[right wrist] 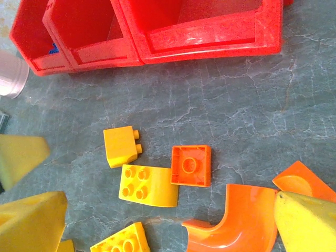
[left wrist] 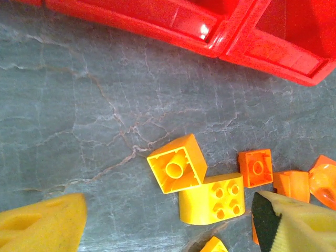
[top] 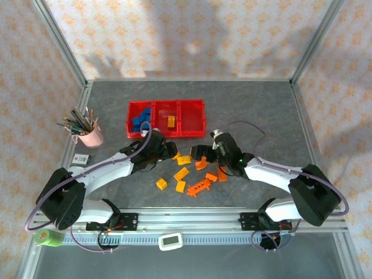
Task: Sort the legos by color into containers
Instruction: Pick up the lego from the center of the table.
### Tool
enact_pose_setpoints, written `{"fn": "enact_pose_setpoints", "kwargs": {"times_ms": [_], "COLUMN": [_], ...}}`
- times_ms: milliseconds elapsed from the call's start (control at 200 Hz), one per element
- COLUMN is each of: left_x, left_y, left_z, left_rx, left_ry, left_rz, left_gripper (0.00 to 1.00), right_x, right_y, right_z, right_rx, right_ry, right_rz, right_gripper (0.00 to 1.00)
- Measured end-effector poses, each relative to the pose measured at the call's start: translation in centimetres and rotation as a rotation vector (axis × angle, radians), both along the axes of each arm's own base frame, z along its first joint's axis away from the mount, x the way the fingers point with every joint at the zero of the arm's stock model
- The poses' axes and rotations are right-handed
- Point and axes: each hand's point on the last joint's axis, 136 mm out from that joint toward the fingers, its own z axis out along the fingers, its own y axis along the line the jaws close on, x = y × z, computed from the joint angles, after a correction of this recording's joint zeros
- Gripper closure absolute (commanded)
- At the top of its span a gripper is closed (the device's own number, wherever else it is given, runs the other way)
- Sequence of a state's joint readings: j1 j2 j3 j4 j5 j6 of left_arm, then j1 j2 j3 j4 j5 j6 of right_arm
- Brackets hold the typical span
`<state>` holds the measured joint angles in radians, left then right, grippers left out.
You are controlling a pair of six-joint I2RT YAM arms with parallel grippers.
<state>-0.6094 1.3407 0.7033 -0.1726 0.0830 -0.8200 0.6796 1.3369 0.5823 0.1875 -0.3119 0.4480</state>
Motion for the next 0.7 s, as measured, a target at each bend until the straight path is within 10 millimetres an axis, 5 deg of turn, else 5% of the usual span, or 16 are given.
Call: {"fn": "enact_pose_setpoints", "kwargs": {"times_ms": [375,696], "left_x": [0.4,1.8], "left_y": [-1.8,-2.8], "left_z": [-3.7,-4.8], "left_rx": [-0.005,-0.019], "left_ry": [0.072,0.078], "left_rz": [0.021,0.041], "left_gripper": [0.22,0.32], "right_x": [0.2,0.0], "right_y": [0.2,-0.1], "right_z": [0.3,-0.3], "right_rx": [0.013,0.001], "right_ry": [-0.016,-0.01], "right_rz": [0.0,0.001], "right_gripper": [0.0,0.0]}}
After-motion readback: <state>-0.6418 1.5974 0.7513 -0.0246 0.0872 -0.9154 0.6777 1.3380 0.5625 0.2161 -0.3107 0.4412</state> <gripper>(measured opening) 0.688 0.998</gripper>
